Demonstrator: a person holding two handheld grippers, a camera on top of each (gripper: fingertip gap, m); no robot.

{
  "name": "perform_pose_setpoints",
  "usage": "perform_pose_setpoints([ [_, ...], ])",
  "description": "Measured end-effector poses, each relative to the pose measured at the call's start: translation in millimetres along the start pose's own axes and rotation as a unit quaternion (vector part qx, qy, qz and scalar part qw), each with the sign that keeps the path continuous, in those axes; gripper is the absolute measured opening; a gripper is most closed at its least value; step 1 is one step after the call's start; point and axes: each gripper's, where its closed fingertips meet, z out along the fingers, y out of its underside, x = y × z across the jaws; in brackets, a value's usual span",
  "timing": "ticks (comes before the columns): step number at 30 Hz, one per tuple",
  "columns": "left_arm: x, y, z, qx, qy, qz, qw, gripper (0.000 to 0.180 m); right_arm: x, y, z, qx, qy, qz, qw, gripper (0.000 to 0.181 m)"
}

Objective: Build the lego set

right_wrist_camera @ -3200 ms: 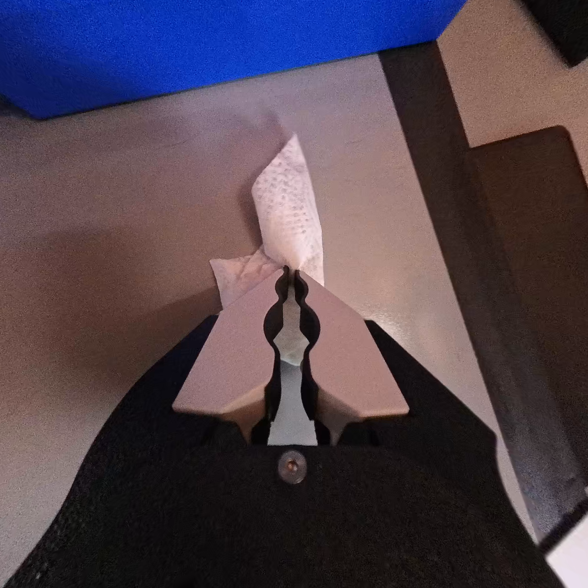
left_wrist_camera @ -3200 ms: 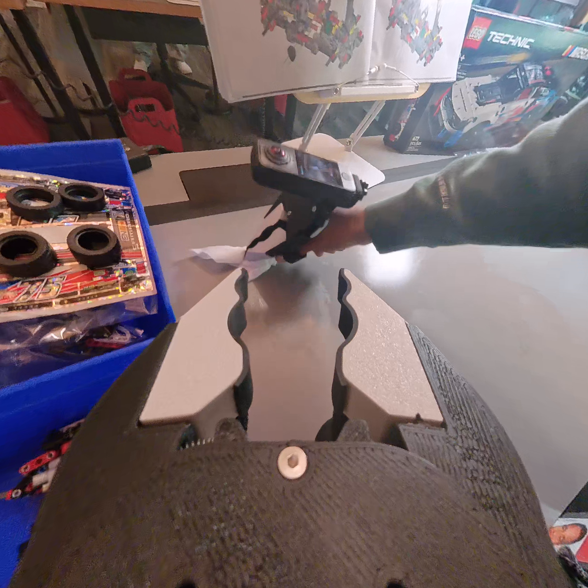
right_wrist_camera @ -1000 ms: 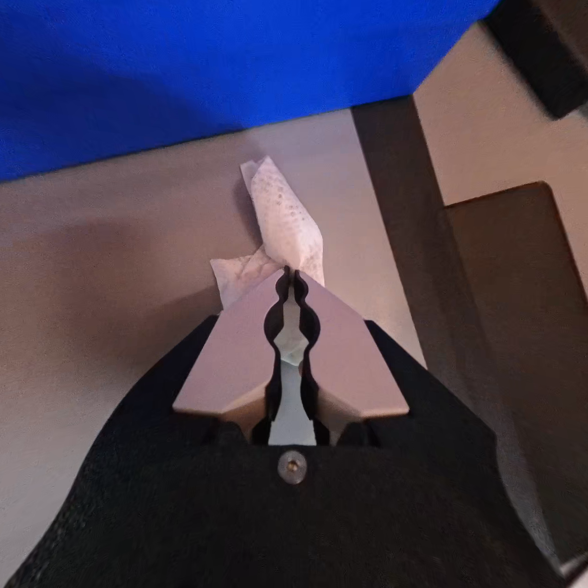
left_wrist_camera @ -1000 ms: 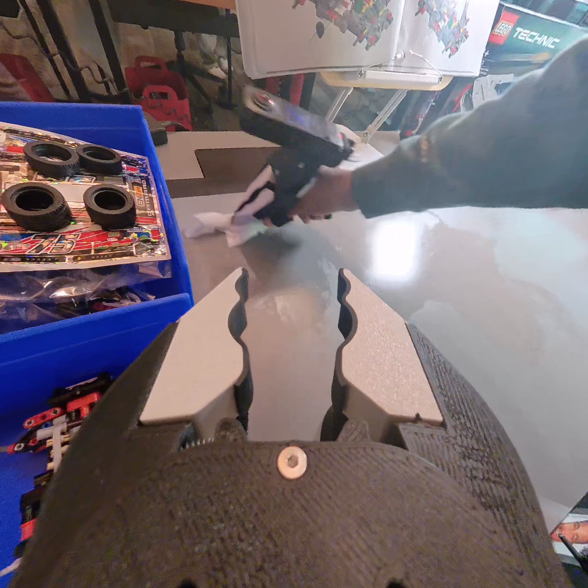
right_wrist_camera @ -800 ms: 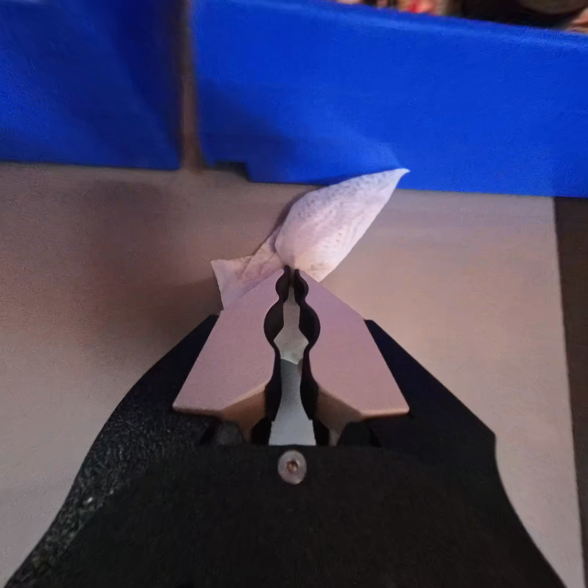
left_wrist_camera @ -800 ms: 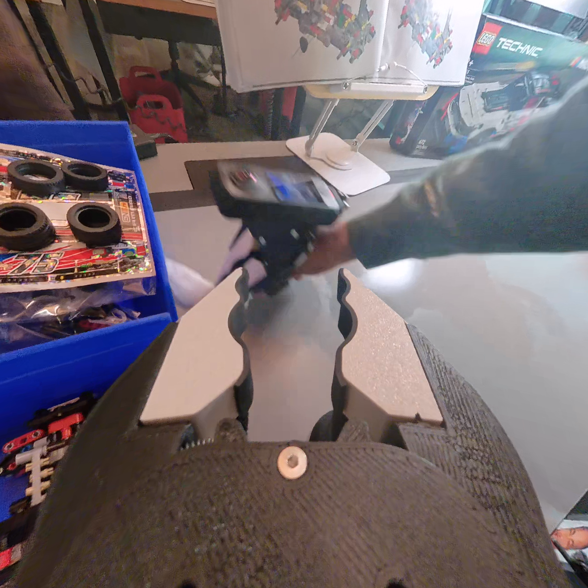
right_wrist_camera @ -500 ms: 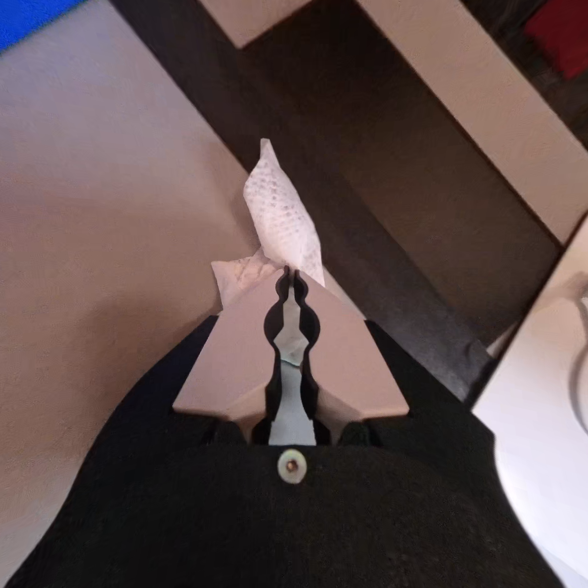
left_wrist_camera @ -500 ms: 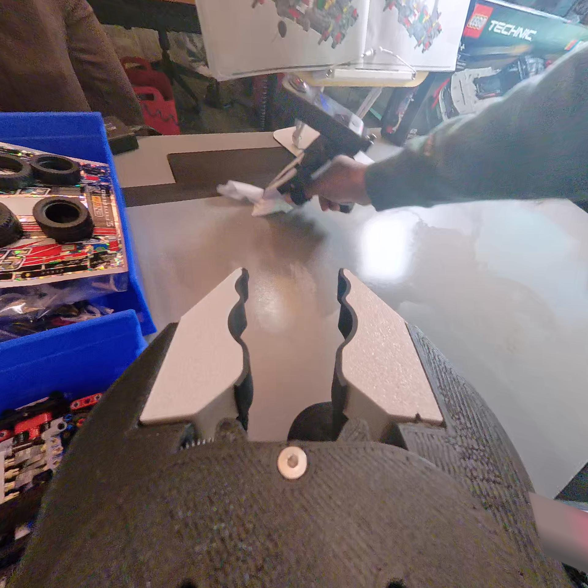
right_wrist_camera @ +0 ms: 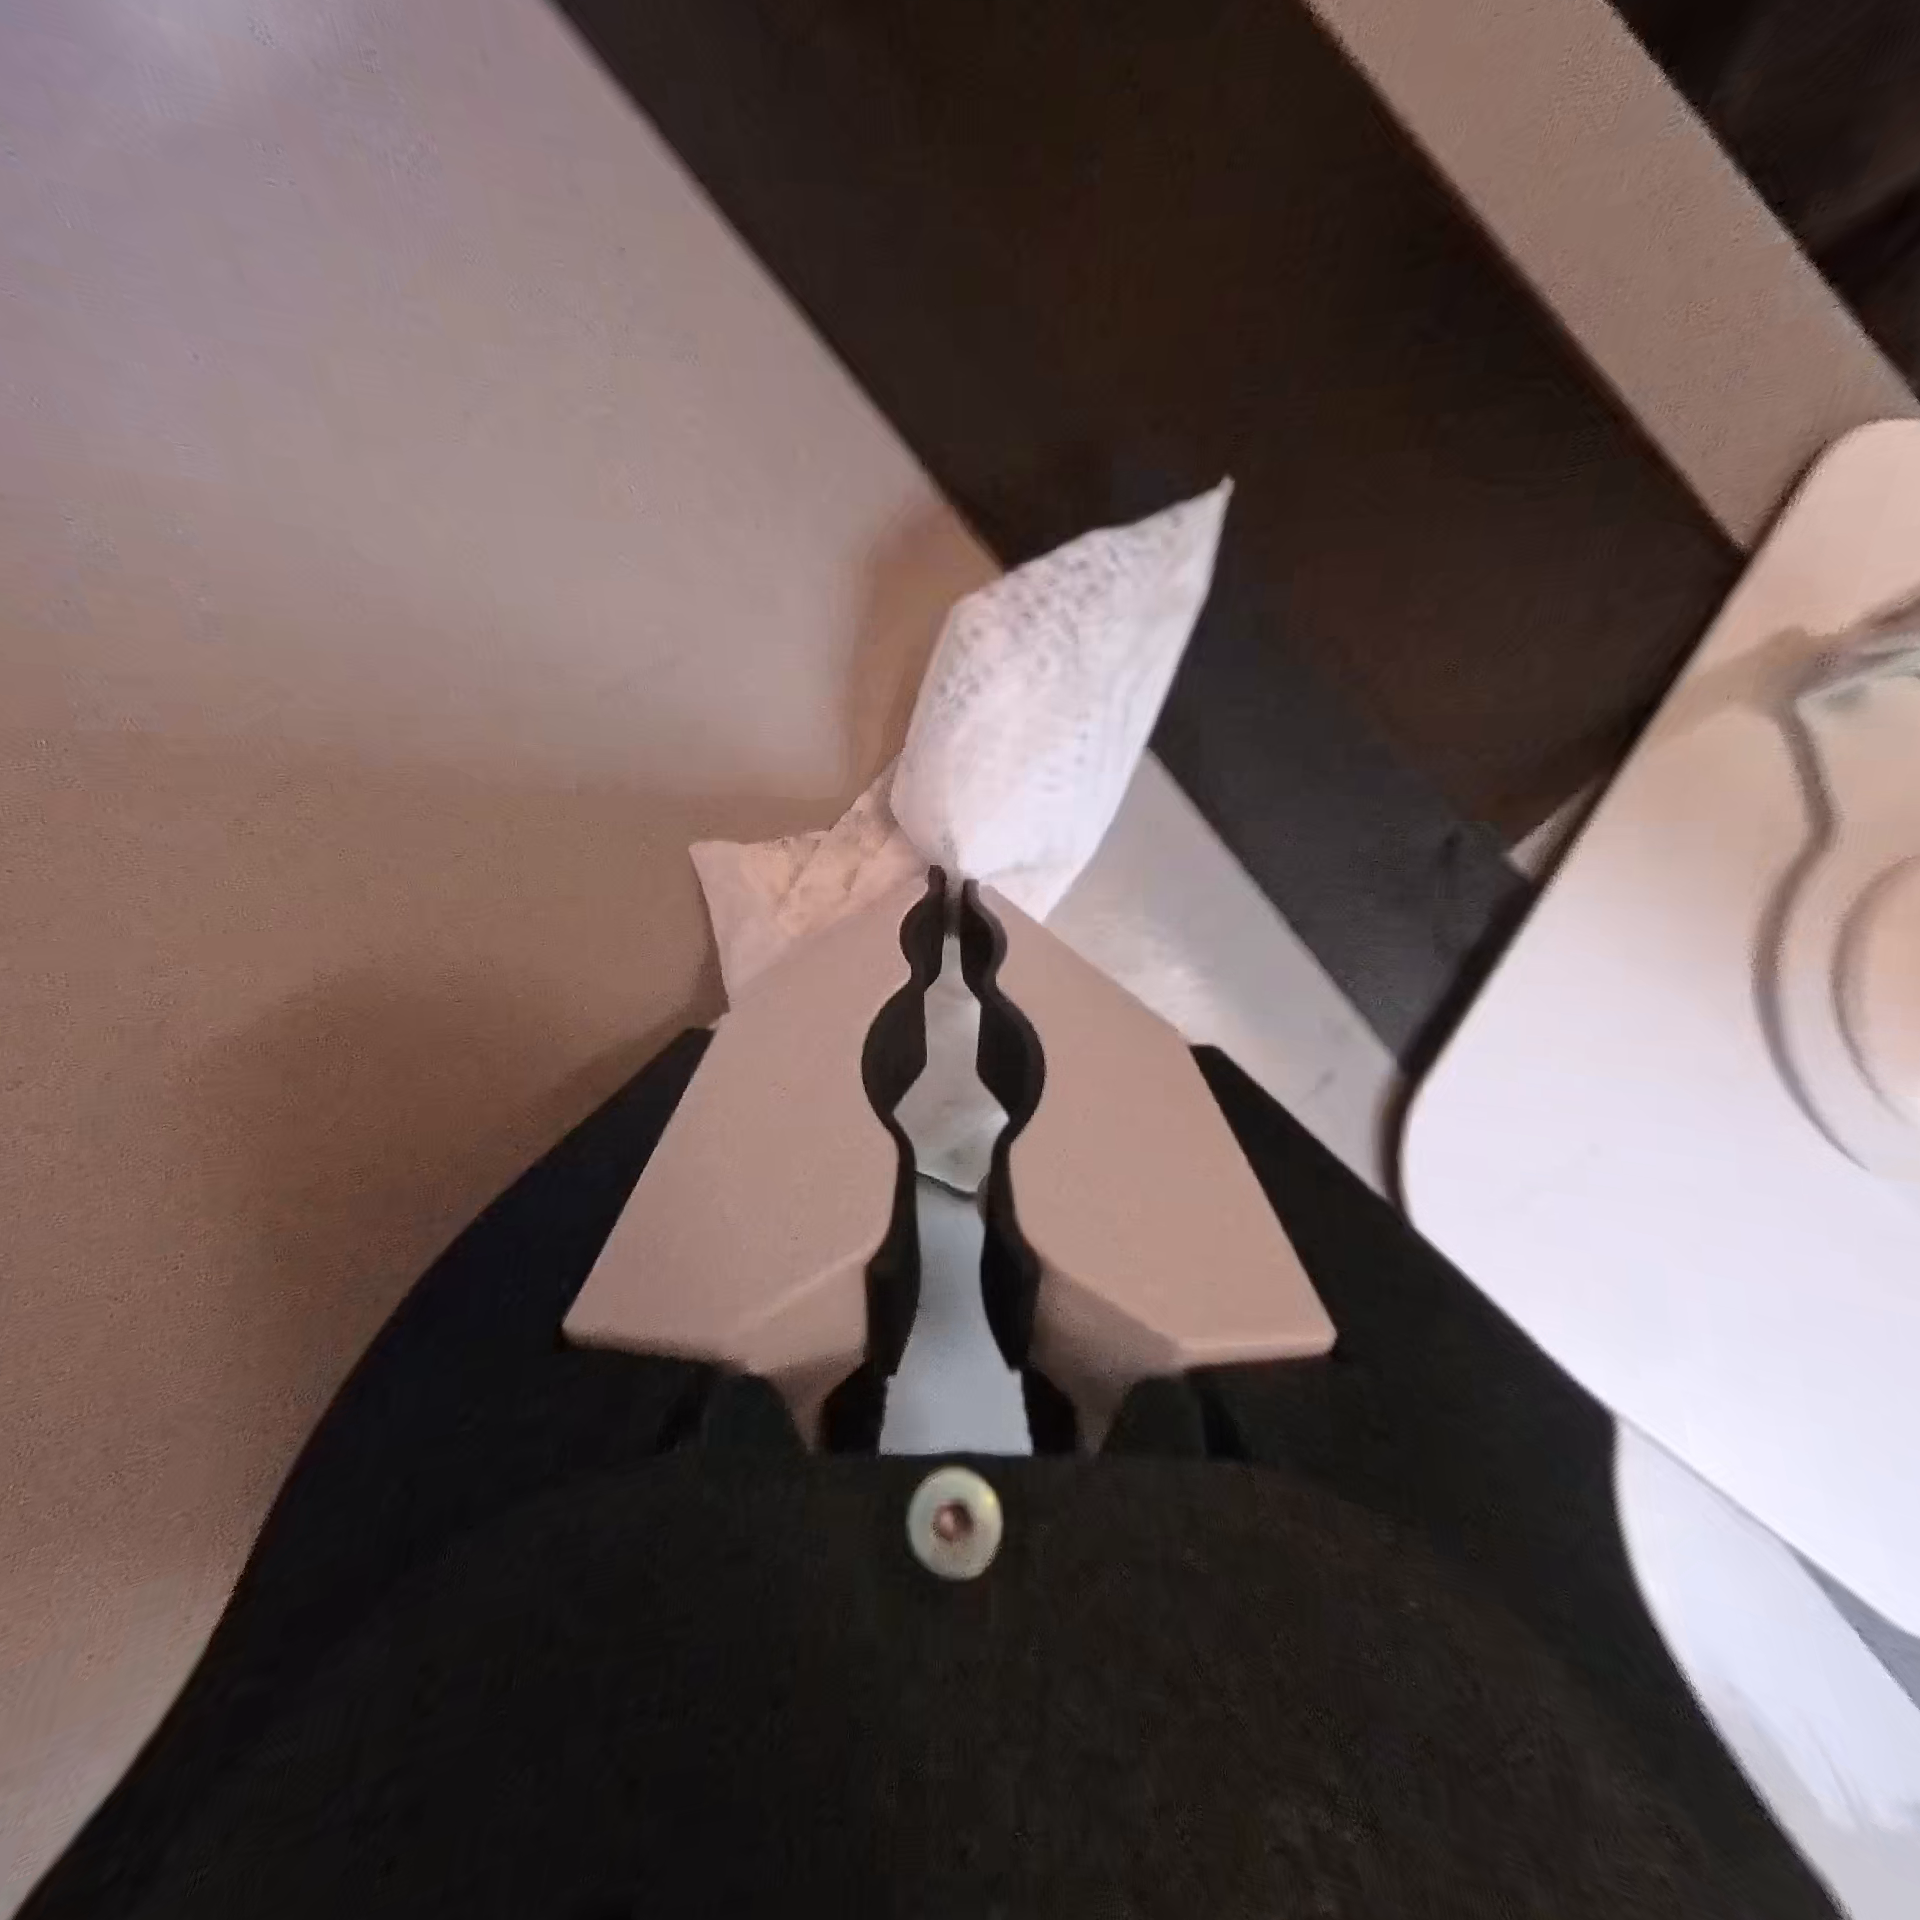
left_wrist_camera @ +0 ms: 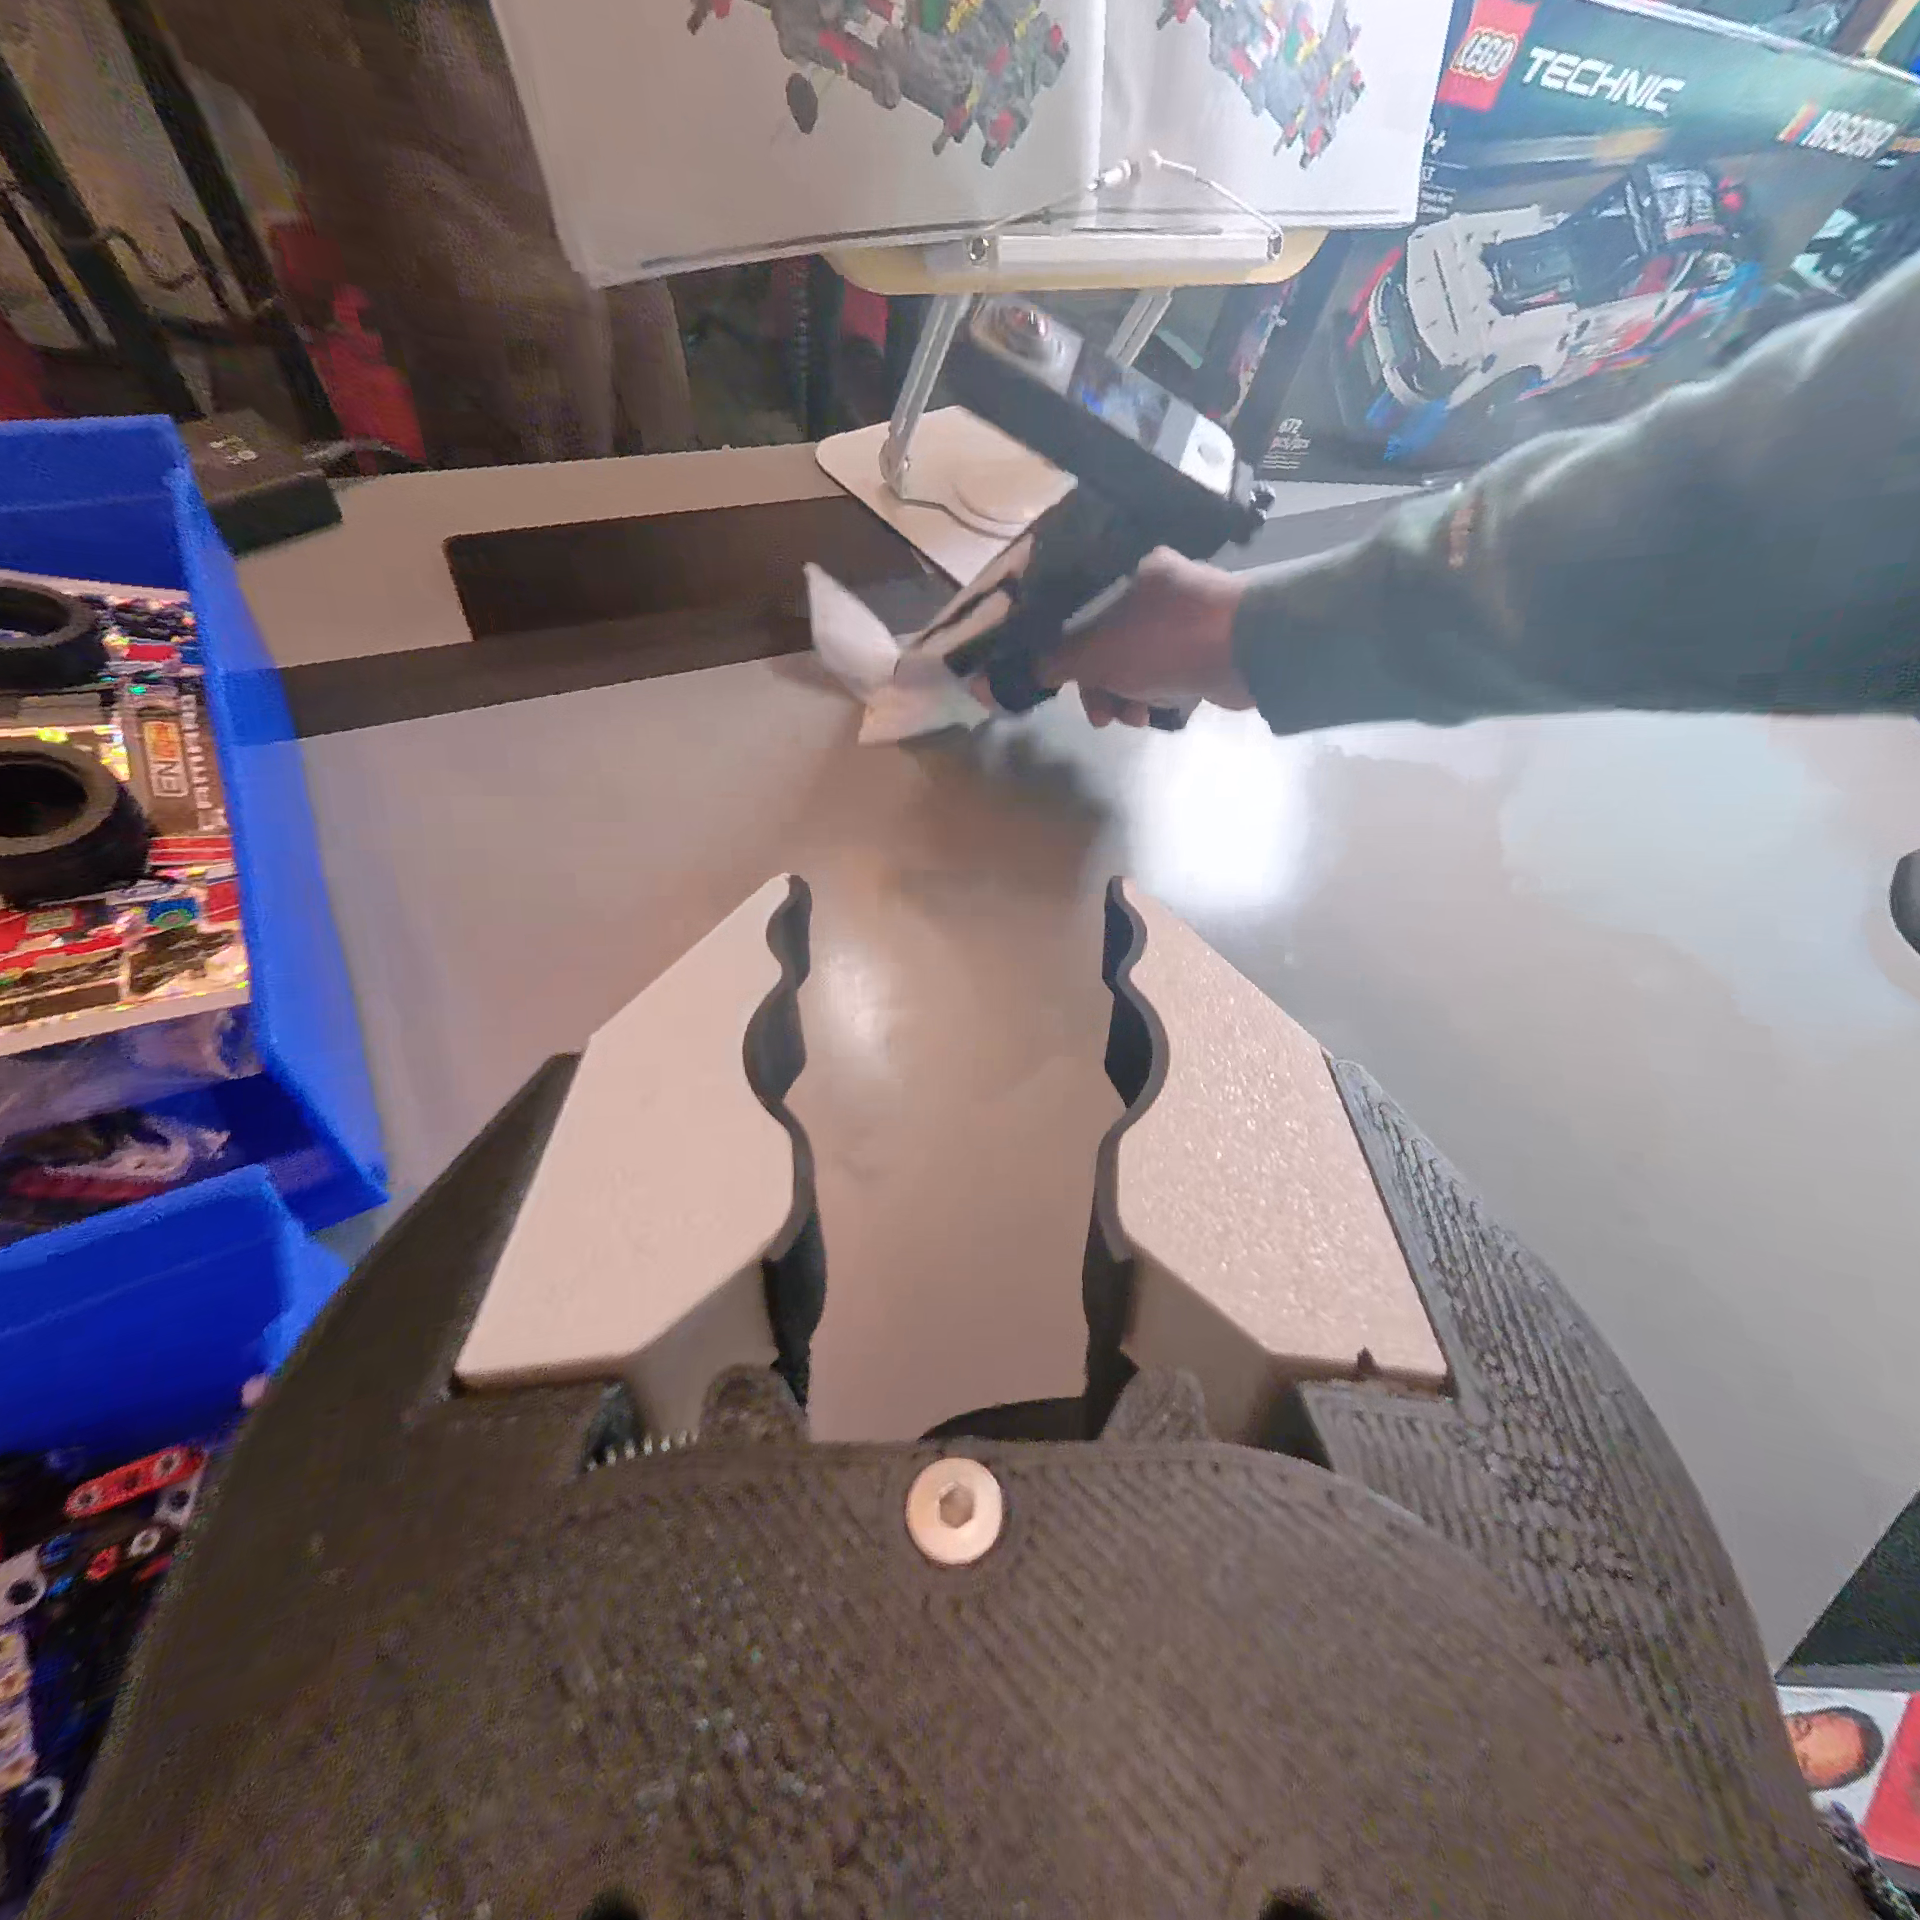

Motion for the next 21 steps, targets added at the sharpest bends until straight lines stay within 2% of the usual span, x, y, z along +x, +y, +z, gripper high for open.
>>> perform_pose_setpoints([
  [2, 6, -9, 6, 0.006, 0.005, 0.005, 1.000, 0.056, -18, 19, -17, 0.002, -0.017, -0.007, 1.000, 0.000],
  [6, 22, -20, 17, 0.009, 0.018, 0.021, 1.000, 0.056, 54, 53, -34, -0.002, 0.048, 0.092, 0.995, 0.000],
  [10, 45, -17, 20, -0.013, 0.029, 0.039, 0.999, 0.056, 53, 20, -8, 0.004, 0.043, 0.103, 0.994, 0.000],
  [17, 57, -25, 10, -0.007, -0.003, 0.009, 1.000, 0.055, -148, 45, -54, 0.024, -0.113, -0.081, 0.990, 0.000],
  [20, 58, -19, 8, -0.014, -0.022, -0.005, 1.000, 0.054, -186, 60, -71, 0.036, -0.125, -0.150, 0.980, 0.000],
  [21, 61, -19, 7, -0.016, -0.026, -0.006, 1.000, 0.054, -178, 58, -68, 0.035, -0.126, -0.144, 0.981, 0.000],
])
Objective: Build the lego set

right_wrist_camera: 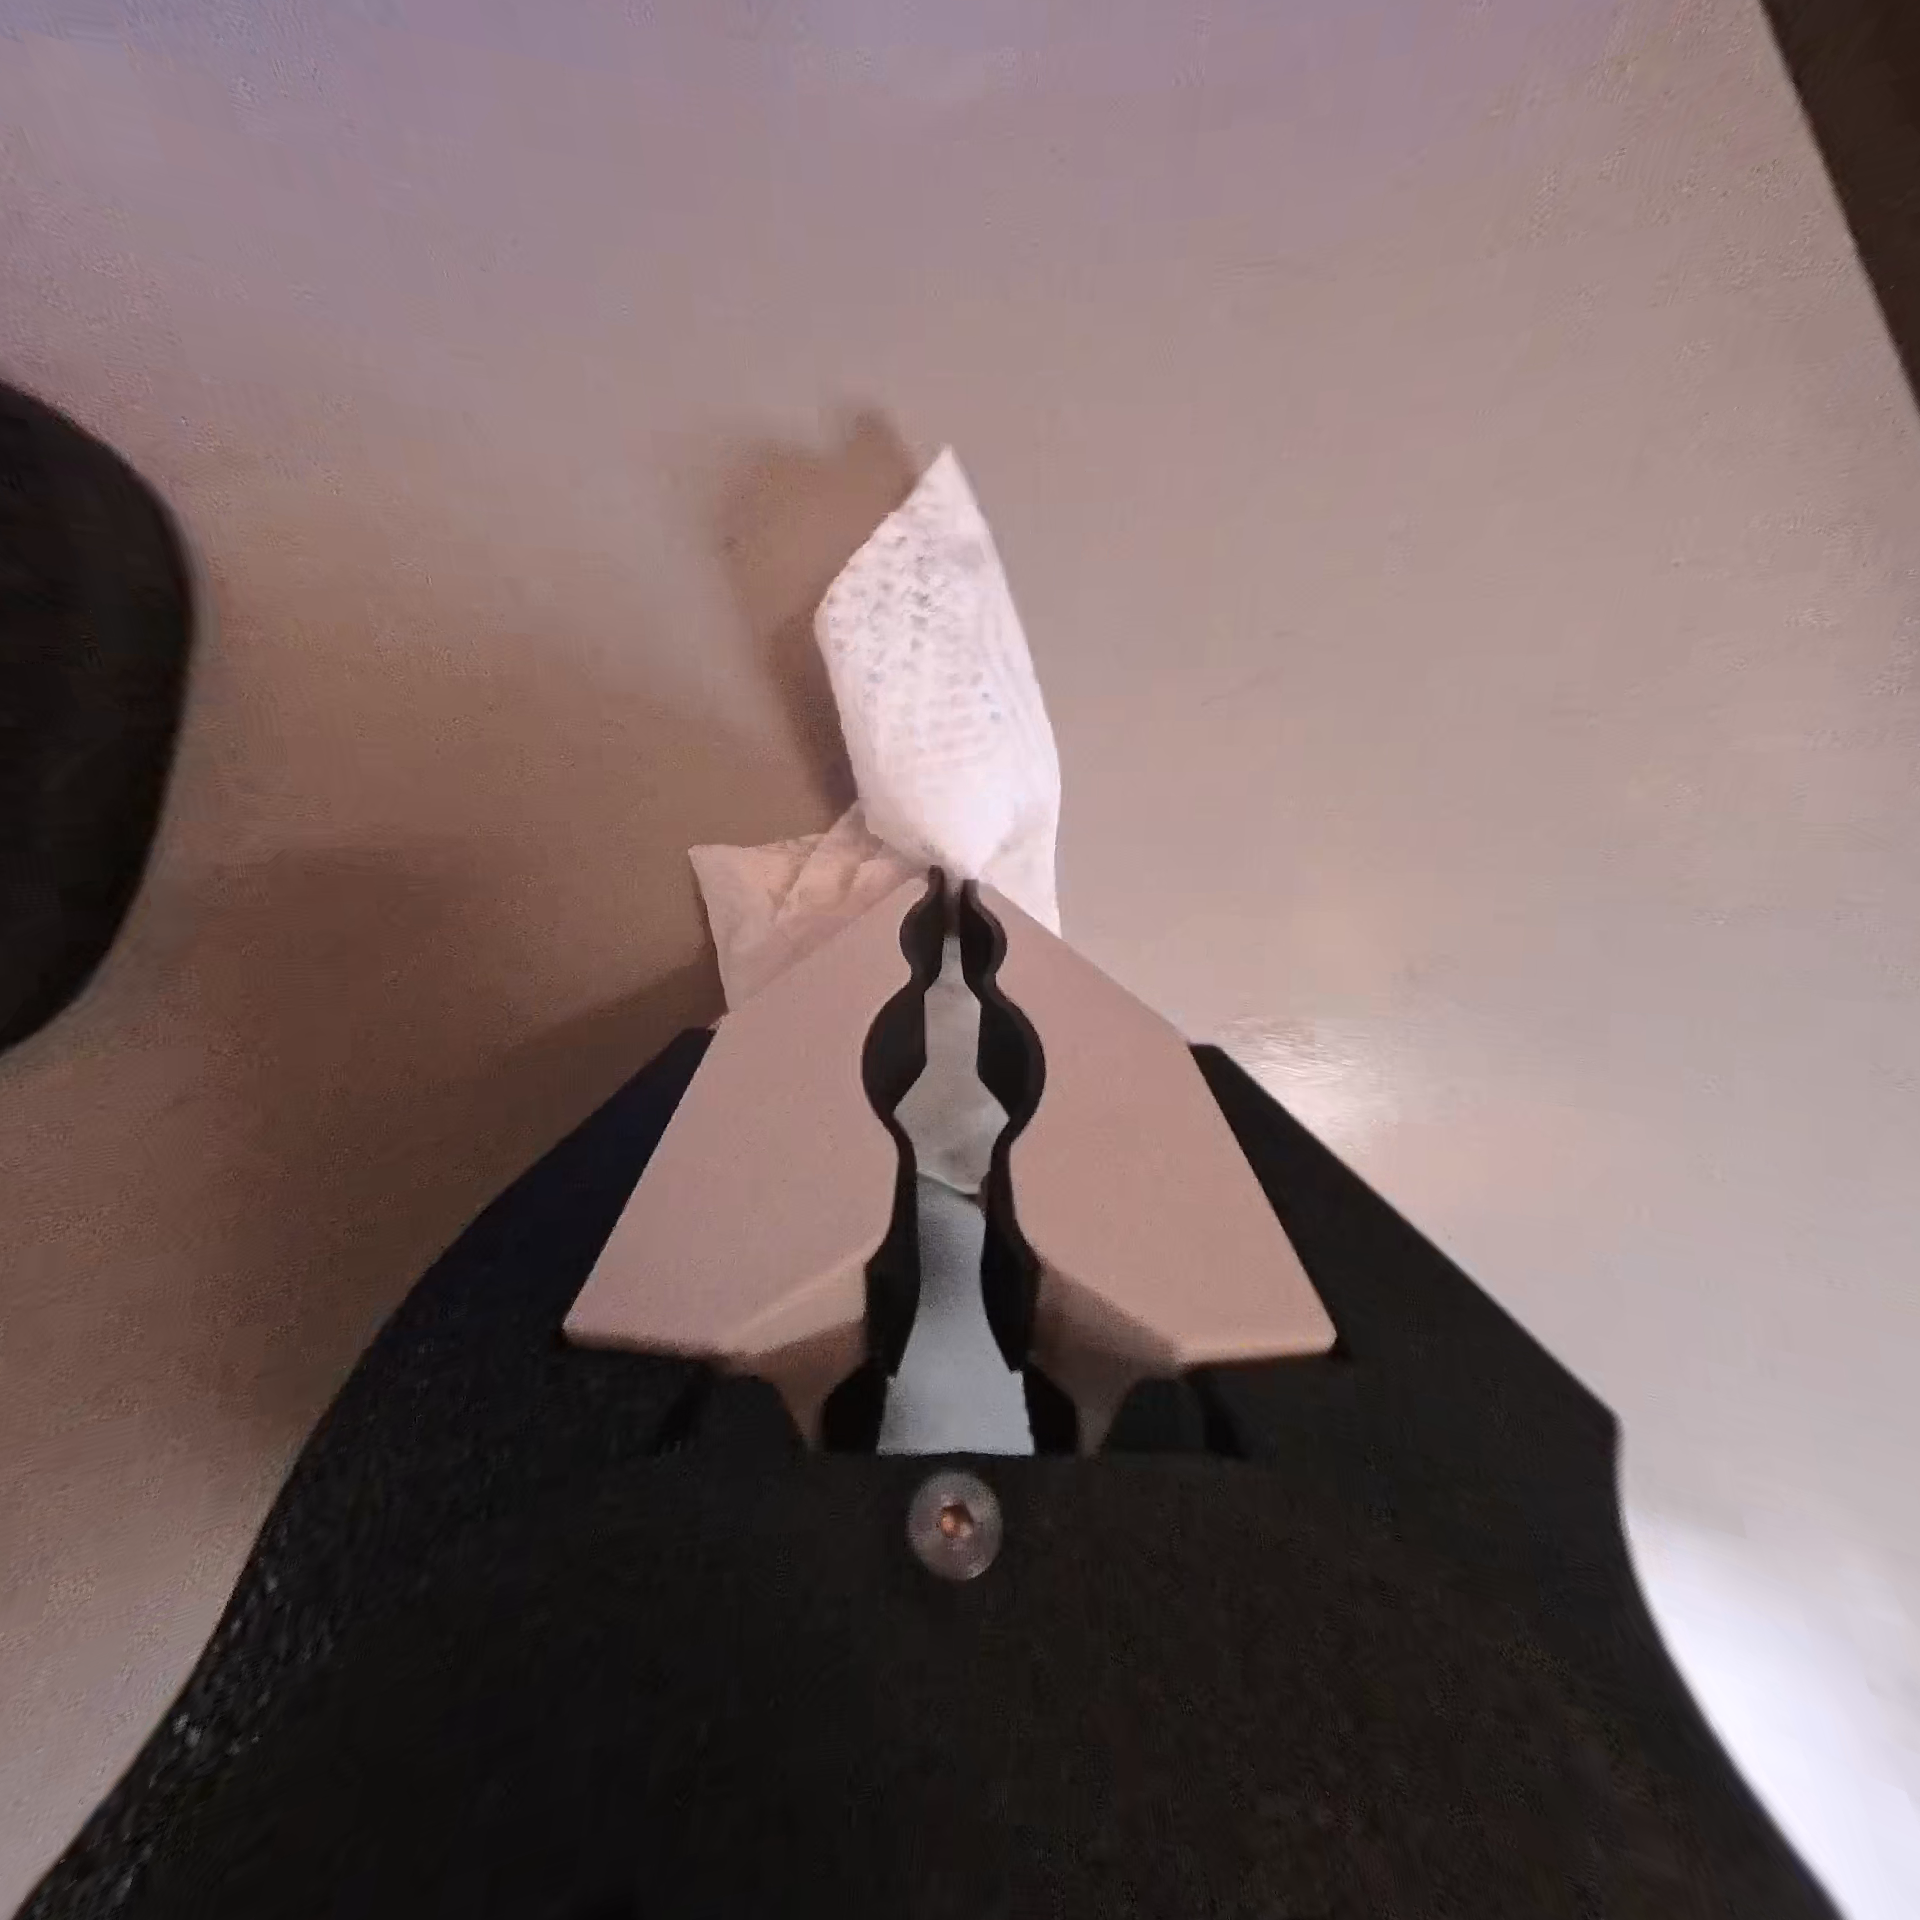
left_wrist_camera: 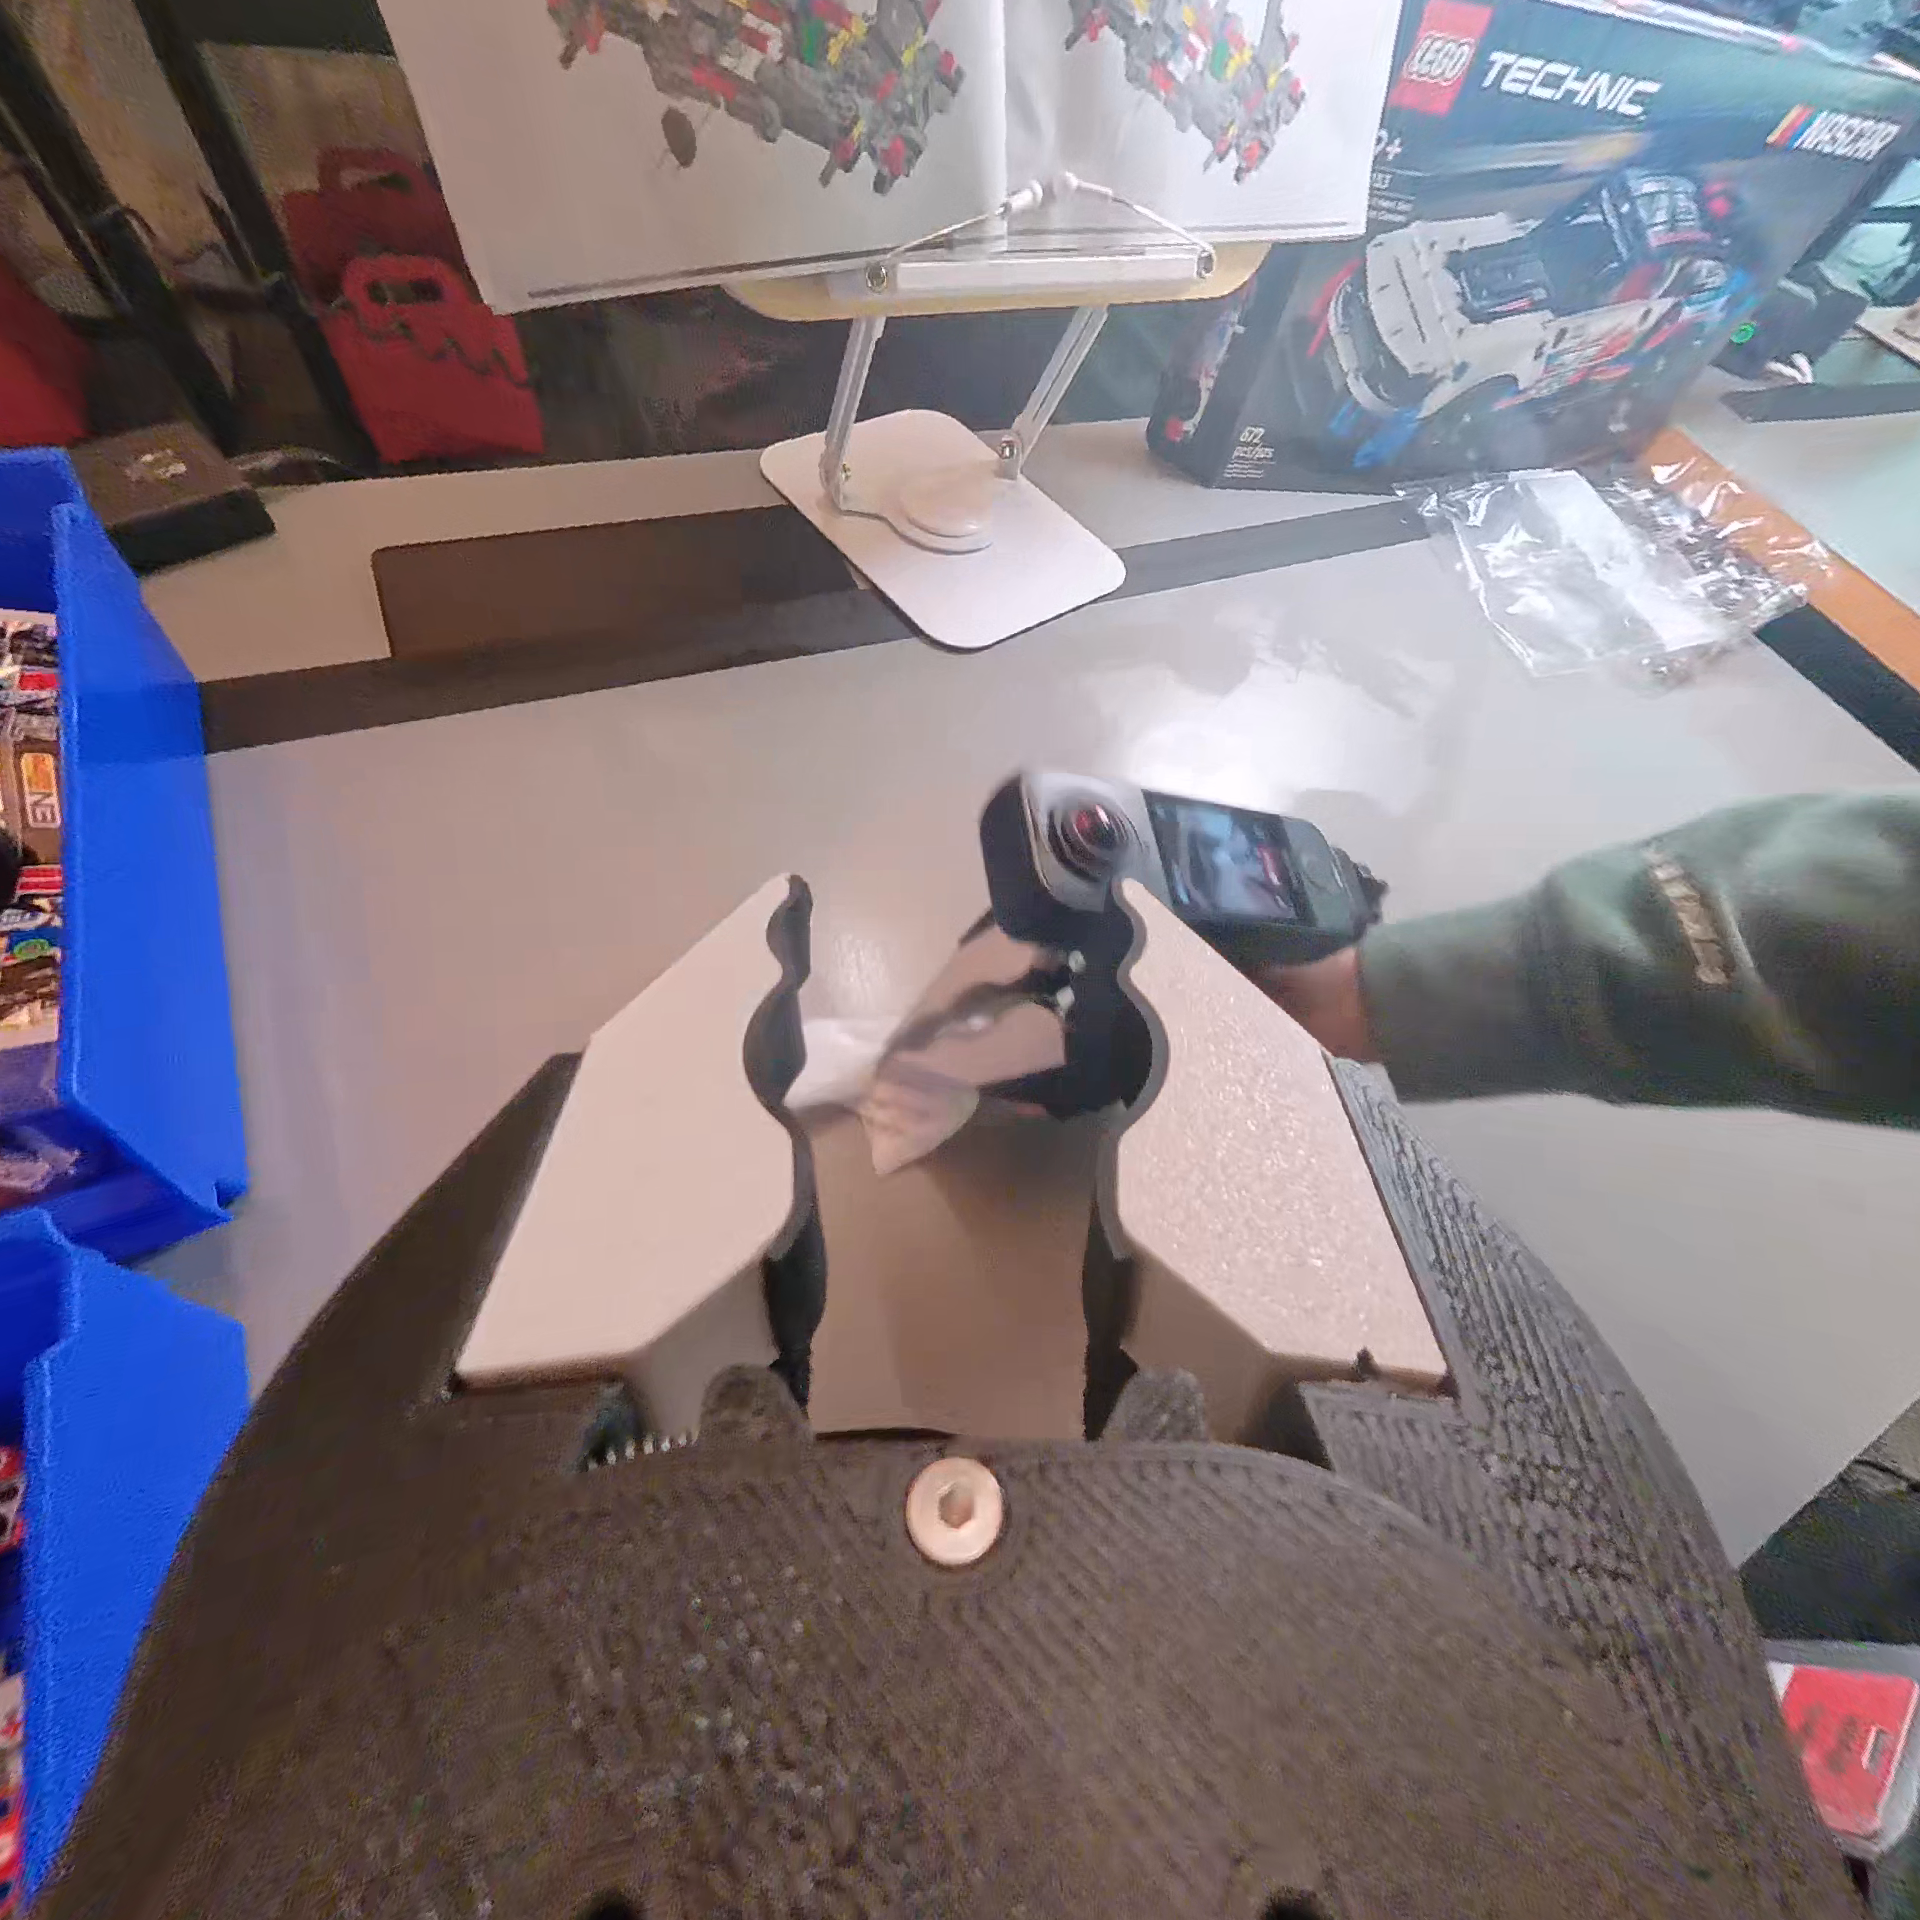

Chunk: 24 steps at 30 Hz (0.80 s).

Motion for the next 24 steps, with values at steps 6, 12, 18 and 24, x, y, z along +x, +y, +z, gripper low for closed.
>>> perform_pose_setpoints([
  [6, 25, 11, -27, -0.013, -0.034, 0.005, 0.999, 0.055, 76, -23, 27, -0.011, 0.034, 0.038, 0.999, 0.000],
  [12, 26, 31, -56, -0.009, -0.072, -0.026, 0.997, 0.055, 63, -33, 33, -0.008, 0.015, -0.048, 0.999, 0.000],
  [18, 6, 39, -60, 0.007, -0.078, -0.049, 0.996, 0.055, 87, -44, 30, 0.008, -0.004, 0.018, 1.000, 0.006],
  [24, -24, 38, -49, 0.018, -0.051, -0.052, 0.997, 0.055, 88, -56, 6, 0.029, -0.034, 0.019, 0.999, 0.015],
])
